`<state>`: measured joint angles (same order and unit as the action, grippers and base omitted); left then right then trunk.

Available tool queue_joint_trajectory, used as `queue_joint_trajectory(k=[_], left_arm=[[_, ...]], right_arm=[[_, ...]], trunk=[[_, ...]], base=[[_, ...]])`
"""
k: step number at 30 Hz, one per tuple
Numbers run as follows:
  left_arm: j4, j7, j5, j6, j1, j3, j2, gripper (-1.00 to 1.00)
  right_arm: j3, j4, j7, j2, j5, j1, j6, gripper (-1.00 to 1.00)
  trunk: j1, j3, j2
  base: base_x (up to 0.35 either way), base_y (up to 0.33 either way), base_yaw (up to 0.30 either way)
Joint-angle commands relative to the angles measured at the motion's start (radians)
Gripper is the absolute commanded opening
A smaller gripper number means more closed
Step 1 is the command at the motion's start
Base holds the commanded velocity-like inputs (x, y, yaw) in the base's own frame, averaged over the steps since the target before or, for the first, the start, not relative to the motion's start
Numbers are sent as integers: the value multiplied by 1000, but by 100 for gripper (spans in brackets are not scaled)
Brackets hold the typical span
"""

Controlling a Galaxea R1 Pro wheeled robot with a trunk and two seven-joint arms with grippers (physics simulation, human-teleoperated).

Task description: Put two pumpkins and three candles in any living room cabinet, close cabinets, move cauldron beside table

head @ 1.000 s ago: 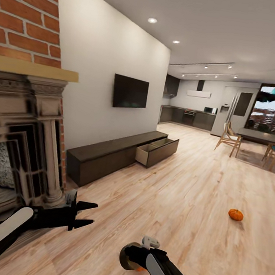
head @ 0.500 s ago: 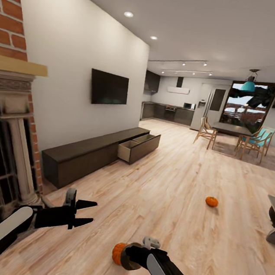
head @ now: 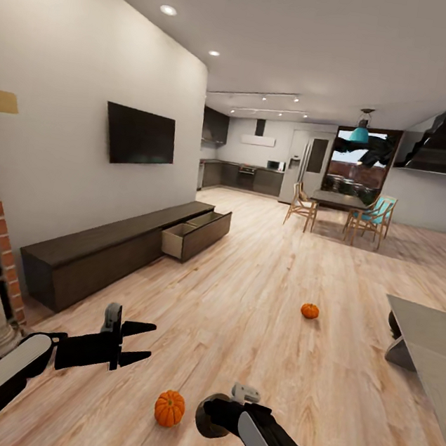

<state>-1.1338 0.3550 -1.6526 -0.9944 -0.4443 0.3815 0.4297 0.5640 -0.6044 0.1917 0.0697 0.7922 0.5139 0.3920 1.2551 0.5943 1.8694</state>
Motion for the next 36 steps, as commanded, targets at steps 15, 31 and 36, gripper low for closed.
queue_joint_trajectory(k=[15, 31, 36], left_arm=[[0, 9, 6, 0, -1, 2, 1, 100], [0, 9, 7, 0, -1, 3, -2, 100], [0, 9, 8, 0, -1, 3, -2, 100]], right_arm=[[5, -2, 9, -1, 10, 1, 1, -100], [5, -2, 9, -1, 10, 1, 1, -100], [5, -2, 9, -1, 10, 1, 1, -100]], trunk=[[0, 8, 1], [0, 17, 1], [0, 19, 1]], base=[[0, 0, -274], [0, 0, -274], [0, 0, -274]])
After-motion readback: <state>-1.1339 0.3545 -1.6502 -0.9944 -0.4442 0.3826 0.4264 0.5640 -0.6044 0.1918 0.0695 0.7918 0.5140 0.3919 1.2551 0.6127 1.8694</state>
